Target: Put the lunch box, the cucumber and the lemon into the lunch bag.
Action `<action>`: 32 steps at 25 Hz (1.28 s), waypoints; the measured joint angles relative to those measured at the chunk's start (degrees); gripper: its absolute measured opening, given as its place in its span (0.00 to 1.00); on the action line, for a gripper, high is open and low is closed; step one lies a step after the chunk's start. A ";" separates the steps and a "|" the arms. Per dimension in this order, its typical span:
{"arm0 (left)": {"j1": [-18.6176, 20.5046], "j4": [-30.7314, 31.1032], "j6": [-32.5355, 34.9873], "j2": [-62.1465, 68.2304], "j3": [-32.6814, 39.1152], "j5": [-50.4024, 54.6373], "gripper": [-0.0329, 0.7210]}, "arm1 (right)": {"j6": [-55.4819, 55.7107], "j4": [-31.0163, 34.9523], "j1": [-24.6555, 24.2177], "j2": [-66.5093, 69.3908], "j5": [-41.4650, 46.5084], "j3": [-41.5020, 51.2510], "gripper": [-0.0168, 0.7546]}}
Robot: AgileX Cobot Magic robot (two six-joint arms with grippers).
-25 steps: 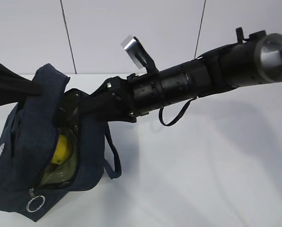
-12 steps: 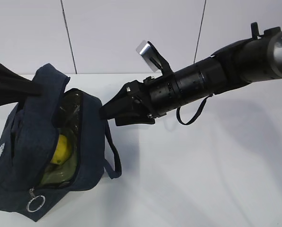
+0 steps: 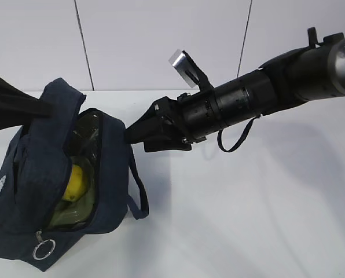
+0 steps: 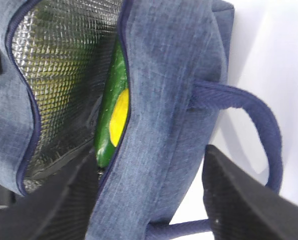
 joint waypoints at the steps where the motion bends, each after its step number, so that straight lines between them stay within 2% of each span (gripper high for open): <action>1: 0.00 0.00 0.00 0.00 0.00 0.00 0.05 | 0.26 0.00 0.00 0.00 -0.03 0.00 0.64; 8: 0.00 0.00 0.00 0.00 0.00 0.47 0.05 | 3.02 0.00 0.00 0.00 0.15 0.00 0.64; 16: 0.00 0.00 0.00 0.00 0.00 0.47 0.05 | 3.27 2.49 0.00 4.49 6.85 -0.09 0.51; 32: 0.00 0.00 0.00 0.00 0.00 0.60 0.05 | -0.39 5.87 1.20 7.01 9.23 -0.09 0.48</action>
